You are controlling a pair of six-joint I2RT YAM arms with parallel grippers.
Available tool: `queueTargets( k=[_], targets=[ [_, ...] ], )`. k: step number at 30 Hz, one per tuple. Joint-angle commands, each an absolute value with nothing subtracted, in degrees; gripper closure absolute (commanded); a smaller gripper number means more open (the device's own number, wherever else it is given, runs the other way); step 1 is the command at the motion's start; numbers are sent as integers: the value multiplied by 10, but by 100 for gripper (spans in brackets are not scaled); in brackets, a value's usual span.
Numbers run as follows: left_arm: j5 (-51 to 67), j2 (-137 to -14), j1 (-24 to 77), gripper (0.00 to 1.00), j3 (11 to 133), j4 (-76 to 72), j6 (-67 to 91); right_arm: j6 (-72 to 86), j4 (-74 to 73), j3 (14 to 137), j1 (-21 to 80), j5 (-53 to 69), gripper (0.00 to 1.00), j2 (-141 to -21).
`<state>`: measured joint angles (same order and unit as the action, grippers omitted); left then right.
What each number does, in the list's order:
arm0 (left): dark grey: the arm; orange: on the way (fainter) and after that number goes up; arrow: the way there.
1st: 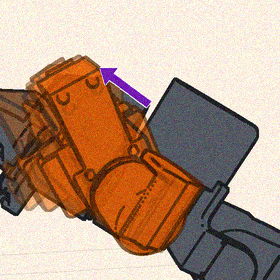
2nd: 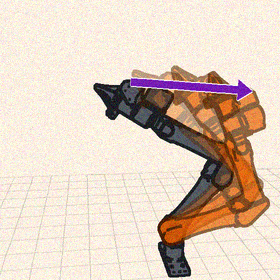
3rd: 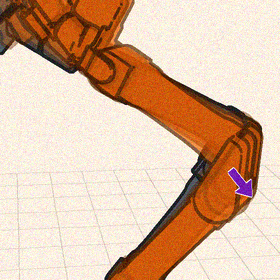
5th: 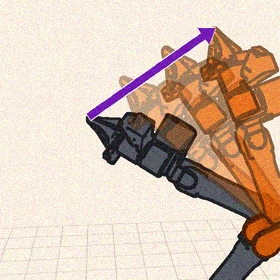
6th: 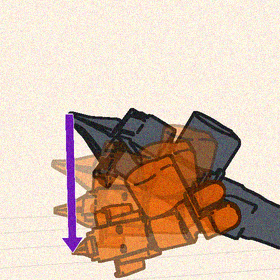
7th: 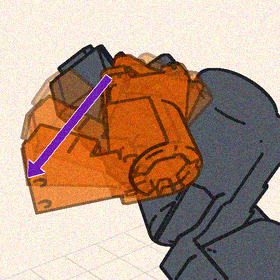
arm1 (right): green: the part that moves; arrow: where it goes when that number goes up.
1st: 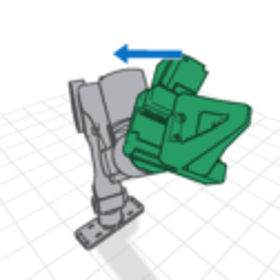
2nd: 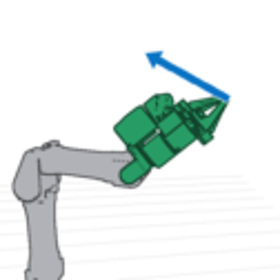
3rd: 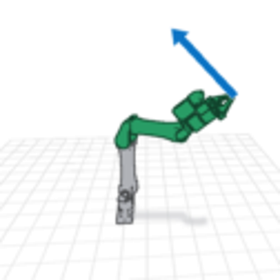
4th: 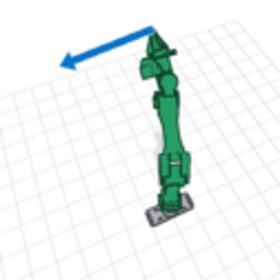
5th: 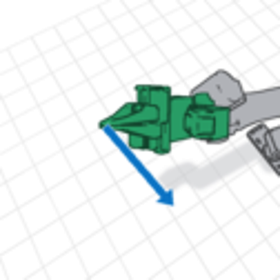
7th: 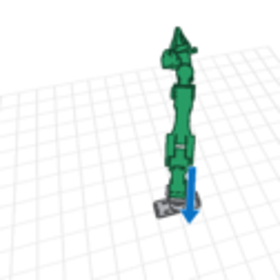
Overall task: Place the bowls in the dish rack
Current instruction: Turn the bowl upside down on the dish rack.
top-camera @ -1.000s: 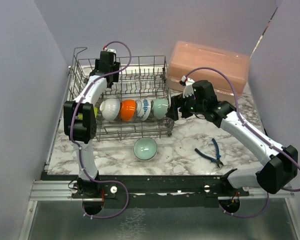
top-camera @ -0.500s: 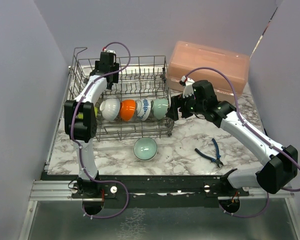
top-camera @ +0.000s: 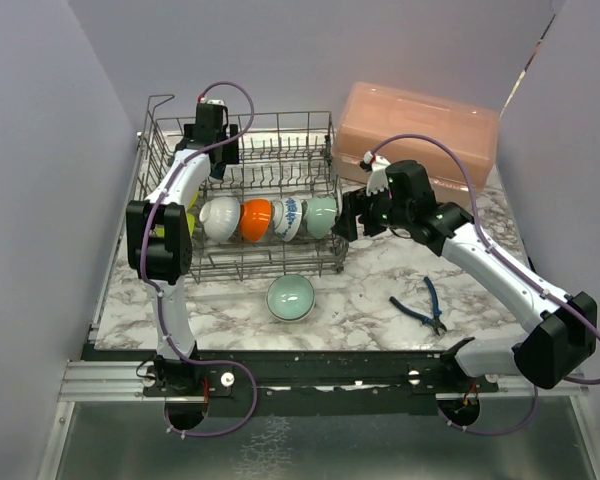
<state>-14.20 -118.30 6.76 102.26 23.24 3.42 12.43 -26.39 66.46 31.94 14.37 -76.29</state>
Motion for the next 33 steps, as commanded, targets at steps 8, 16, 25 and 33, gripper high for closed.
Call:
queueTargets(
  k=[8,16,25,33],
  targets=[
    [-112,-1128,67,1,1037,248,77,127,-248,636,324,130,8,-701],
    [-128,-1087,66,1,1032,248,78,131,-249,632,324,137,7,-692],
    [-47,-1039,66,1,1009,247,73,144,-242,626,324,151,7,-682],
    [75,-974,66,1,963,240,111,164,-236,608,323,172,7,-666]
  ],
)
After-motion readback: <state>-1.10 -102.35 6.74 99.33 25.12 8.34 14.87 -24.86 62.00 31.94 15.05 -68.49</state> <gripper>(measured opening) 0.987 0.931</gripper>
